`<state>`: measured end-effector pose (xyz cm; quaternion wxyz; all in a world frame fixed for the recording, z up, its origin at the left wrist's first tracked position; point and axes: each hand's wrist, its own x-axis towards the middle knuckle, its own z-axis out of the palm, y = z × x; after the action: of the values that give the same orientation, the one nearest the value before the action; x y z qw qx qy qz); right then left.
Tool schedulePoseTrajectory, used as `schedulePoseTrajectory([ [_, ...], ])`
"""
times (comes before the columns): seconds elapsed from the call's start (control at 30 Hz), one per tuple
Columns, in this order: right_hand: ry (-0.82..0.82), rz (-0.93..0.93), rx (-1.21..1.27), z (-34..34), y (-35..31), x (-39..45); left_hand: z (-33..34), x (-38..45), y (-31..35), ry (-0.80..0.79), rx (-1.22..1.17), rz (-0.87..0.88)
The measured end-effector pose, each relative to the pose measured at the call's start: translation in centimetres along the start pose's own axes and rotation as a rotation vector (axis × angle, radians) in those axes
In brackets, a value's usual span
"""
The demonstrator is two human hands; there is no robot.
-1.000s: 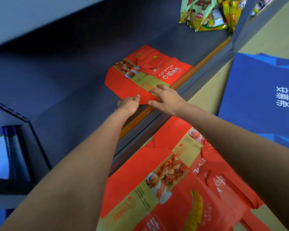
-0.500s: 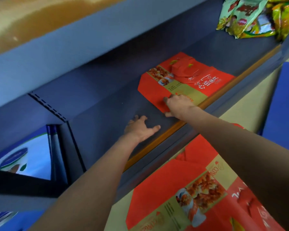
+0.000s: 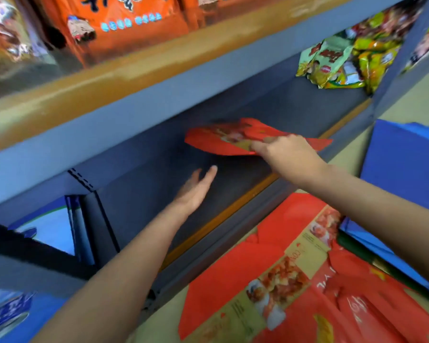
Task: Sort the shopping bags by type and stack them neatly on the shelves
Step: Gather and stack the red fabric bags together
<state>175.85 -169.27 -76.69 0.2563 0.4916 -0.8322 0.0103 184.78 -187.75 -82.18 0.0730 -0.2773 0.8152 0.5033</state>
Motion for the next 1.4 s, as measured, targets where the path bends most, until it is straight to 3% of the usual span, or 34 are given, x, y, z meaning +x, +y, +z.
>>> schedulePoseTrajectory([
  [0.1,-0.618,-0.043,-0.031,-2.6,-3.5,-5.4,1.5,-3.5,-0.1,0.028,-0.135,0.141],
  [0.13,-0.713,0.000,0.042,-2.7,-4.7,-7.1,2.5,-4.4,-0.6,-0.031,-0.102,0.193],
  [0.27,-0.777,0.252,0.465,-1.7,-9.2,-11.8,6.9,-6.7,-3.2,-0.113,0.096,0.287],
  [0.4,-1.123,0.453,1.020,-1.1,-10.7,-15.8,8.5,-9.1,-7.4,-0.339,0.577,0.252],
  [0.47,-1.066,0.505,0.951,0.0,-9.2,-17.8,8.7,-10.3,-10.0,-0.438,0.715,0.203],
  [0.53,-0.977,0.517,0.699,1.9,-6.6,-19.4,8.8,-10.6,-12.4,-0.474,0.753,0.100],
  [0.67,-1.006,0.521,0.347,5.5,-2.5,-20.3,8.7,-9.7,-15.0,-0.466,0.799,-0.023],
  [0.9,-1.045,0.644,0.332,10.5,-2.4,-17.0,9.5,-8.6,-16.5,-0.409,0.816,-0.048],
  [1.03,-0.890,0.688,0.397,9.2,-1.6,-17.4,8.8,-10.2,-17.8,-0.251,0.671,-0.085],
  [1.13,-0.766,0.893,0.455,7.5,-2.1,-18.9,8.2,-12.1,-18.9,-0.152,0.570,-0.254],
  [1.23,-0.788,0.993,0.543,7.6,-6.2,-20.8,8.4,-13.7,-19.5,-0.049,0.417,-0.397],
  [1.33,-0.932,0.944,0.483,7.3,-11.6,-22.0,8.8,-14.3,-19.8,0.023,0.253,-0.463],
  [1.4,-0.920,0.894,0.388,6.7,-14.5,-22.9,9.0,-14.4,-19.8,0.052,0.204,-0.481],
])
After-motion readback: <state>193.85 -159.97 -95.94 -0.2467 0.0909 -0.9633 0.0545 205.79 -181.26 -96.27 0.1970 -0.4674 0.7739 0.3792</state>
